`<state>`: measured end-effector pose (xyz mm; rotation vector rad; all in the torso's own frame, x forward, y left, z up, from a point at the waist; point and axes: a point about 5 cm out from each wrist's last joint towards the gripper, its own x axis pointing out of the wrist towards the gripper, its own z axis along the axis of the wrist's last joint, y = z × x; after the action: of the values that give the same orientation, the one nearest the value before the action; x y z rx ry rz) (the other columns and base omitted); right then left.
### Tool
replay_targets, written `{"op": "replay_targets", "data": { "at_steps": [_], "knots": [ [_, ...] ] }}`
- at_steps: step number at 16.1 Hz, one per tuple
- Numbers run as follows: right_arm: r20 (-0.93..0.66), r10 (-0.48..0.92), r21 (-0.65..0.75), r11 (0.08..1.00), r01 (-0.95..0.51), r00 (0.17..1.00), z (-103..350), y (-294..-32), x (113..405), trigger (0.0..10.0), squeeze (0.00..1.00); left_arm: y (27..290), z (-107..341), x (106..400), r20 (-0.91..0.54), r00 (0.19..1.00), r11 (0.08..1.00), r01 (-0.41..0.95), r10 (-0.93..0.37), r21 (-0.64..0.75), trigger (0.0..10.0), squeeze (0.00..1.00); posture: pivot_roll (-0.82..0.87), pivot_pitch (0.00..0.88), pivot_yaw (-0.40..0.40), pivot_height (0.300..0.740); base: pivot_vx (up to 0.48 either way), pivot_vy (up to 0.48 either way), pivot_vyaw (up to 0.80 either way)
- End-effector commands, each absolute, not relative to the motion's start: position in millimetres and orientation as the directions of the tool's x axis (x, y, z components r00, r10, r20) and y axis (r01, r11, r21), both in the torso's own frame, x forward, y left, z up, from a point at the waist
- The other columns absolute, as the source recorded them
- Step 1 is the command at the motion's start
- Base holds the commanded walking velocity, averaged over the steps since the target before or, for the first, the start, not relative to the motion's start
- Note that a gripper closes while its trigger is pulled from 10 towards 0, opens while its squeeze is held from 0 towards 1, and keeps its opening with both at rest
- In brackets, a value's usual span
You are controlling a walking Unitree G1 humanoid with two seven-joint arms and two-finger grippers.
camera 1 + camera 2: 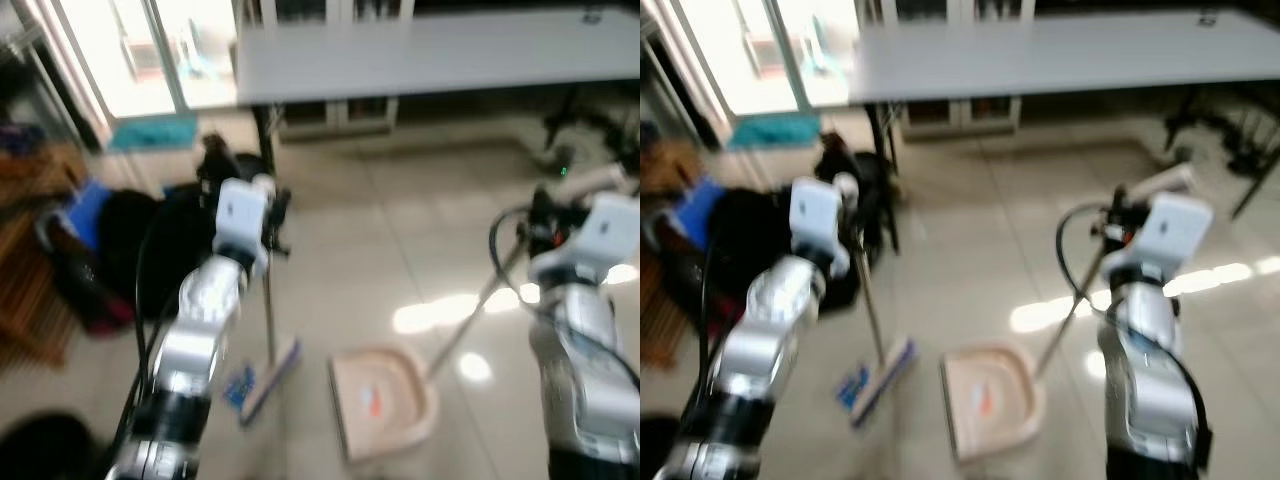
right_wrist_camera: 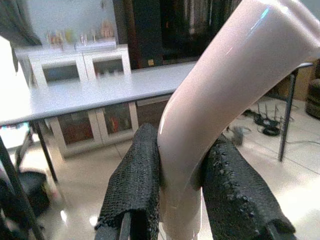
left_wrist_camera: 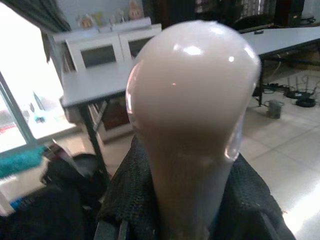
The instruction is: Sweep floor
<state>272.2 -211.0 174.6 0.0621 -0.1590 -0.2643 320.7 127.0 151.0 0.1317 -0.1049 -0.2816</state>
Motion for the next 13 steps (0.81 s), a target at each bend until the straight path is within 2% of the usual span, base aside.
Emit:
{"op": "replay_targets", "data": {
  "at_steps": [1,4,5,6,9,13],
  "knots": [
    [0.188,-0.248,0.097,0.967,0.234,0.950,184.3,-207.1,272.9,10.0,0.00,131.1,160.4,322.6,0.118,0.953,0.951,0.259,-0.280,0.170,10.0,0.00,-0.09,0.068,0.028,0.740,0.000,-0.480,0.00],
    [0.183,-0.251,0.093,0.967,0.237,0.951,184.2,-208.7,273.2,10.0,0.00,130.6,161.9,324.3,0.124,0.953,0.953,0.255,-0.276,0.164,10.0,0.00,-0.09,0.072,0.021,0.740,0.000,-0.480,0.00],
    [0.183,-0.252,0.093,0.967,0.238,0.950,184.3,-209.2,273.7,10.0,0.00,130.5,161.4,325.0,0.114,0.955,0.959,0.264,-0.275,0.103,10.0,0.00,-0.09,0.074,0.018,0.740,0.000,0.000,0.00],
    [0.182,-0.251,0.092,0.967,0.238,0.951,184.3,-209.2,274.2,10.0,0.00,130.7,161.0,325.1,0.110,0.956,0.962,0.270,-0.274,0.050,10.0,0.00,-0.08,0.074,0.017,0.740,0.000,0.446,0.00],
    [0.180,-0.247,0.093,0.968,0.234,0.952,184.4,-207.7,274.8,10.0,0.00,132.9,160.0,324.5,0.106,0.957,0.962,0.262,-0.270,0.080,10.0,0.00,-0.08,0.082,0.015,0.740,0.000,0.480,0.00],
    [0.172,-0.262,0.086,0.964,0.251,0.950,183.9,-210.1,273.1,10.0,0.00,133.3,161.9,324.8,0.114,0.955,0.958,0.263,-0.276,0.112,10.0,0.00,-0.09,0.088,0.017,0.740,0.000,0.000,0.00]
  ]
}}
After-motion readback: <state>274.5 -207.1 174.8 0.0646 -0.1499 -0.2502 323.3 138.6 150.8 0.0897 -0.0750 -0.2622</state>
